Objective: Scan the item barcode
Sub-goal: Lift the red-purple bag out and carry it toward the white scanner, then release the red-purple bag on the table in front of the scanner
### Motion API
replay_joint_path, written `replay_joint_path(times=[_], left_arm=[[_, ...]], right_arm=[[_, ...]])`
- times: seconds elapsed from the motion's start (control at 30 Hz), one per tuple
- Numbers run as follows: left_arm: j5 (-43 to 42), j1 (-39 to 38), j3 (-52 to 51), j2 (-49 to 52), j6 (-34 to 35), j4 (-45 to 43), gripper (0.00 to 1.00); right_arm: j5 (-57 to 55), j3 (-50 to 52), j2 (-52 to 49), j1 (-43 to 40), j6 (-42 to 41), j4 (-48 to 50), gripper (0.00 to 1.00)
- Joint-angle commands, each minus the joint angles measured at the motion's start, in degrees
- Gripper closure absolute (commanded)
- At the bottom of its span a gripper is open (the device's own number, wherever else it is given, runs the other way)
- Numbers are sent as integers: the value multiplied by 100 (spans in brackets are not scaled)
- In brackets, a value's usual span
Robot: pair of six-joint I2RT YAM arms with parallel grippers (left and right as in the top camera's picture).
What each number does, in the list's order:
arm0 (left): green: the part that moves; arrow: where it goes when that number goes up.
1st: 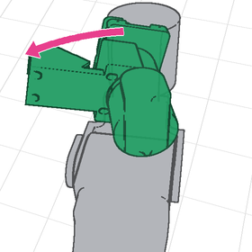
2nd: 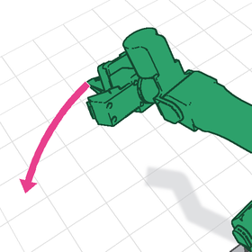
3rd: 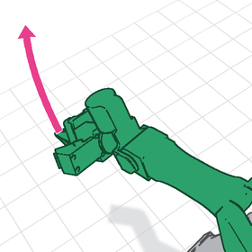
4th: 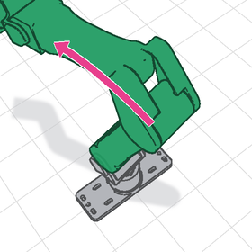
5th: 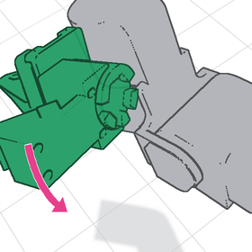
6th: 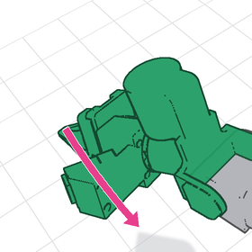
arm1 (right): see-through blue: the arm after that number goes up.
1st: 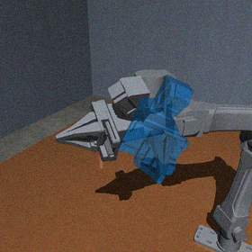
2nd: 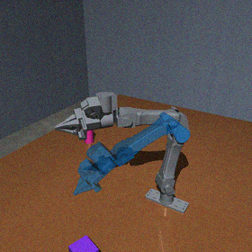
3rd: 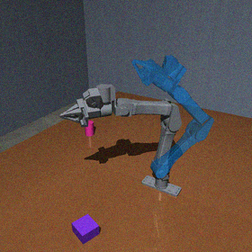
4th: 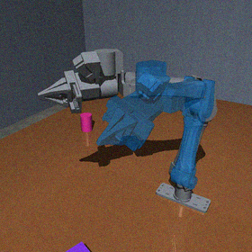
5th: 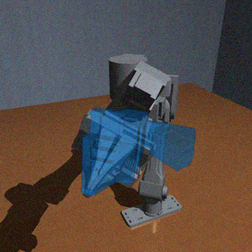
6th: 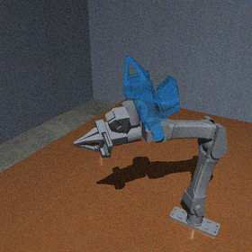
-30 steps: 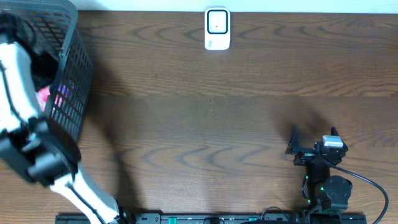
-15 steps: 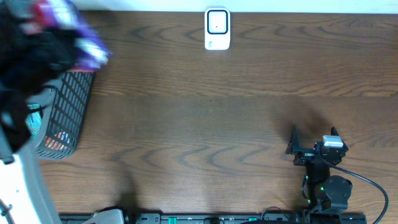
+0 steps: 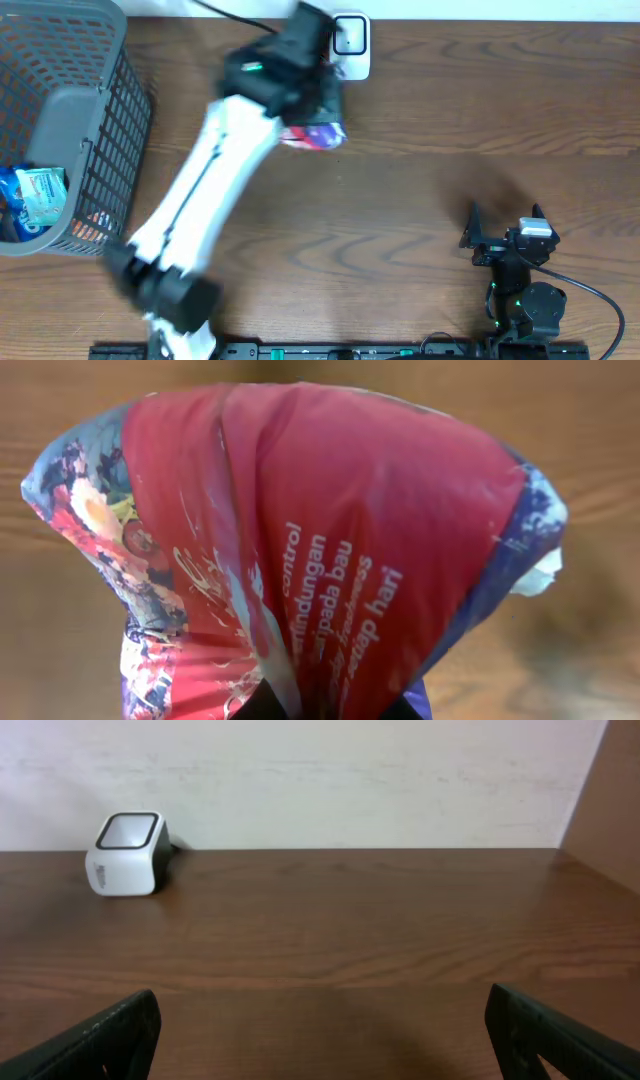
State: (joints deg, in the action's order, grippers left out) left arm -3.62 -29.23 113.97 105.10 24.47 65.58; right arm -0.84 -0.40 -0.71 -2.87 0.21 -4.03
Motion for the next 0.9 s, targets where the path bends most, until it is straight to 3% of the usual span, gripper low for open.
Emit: replay_joint_path(times=[0.0,0.33,0.4,0.47,0.5,0.57,0.87], left_arm=[[321,-470,-31,1027,420,-385,93],[319,-942,-31,2282,737,-1311,91],[321,-960,-31,2297,734,-1349,55],[321,-960,-15,2267,697,-1344,30],[310,-938,4,2236,621,-1335,22],[256,-872,81,2094,487,-1246,16],[291,74,188,254,-385,-835,9]], right_arm=[[31,9,22,28,-101,-24,1],[31,9,22,28,-101,-26,1],[31,9,22,28,-101,-26,1],[31,9,22,28,-101,-26,1],[31,9,22,28,-101,-24,1],[31,9,22,28,-101,-26,1],[31,9,22,28,-101,-24,1]])
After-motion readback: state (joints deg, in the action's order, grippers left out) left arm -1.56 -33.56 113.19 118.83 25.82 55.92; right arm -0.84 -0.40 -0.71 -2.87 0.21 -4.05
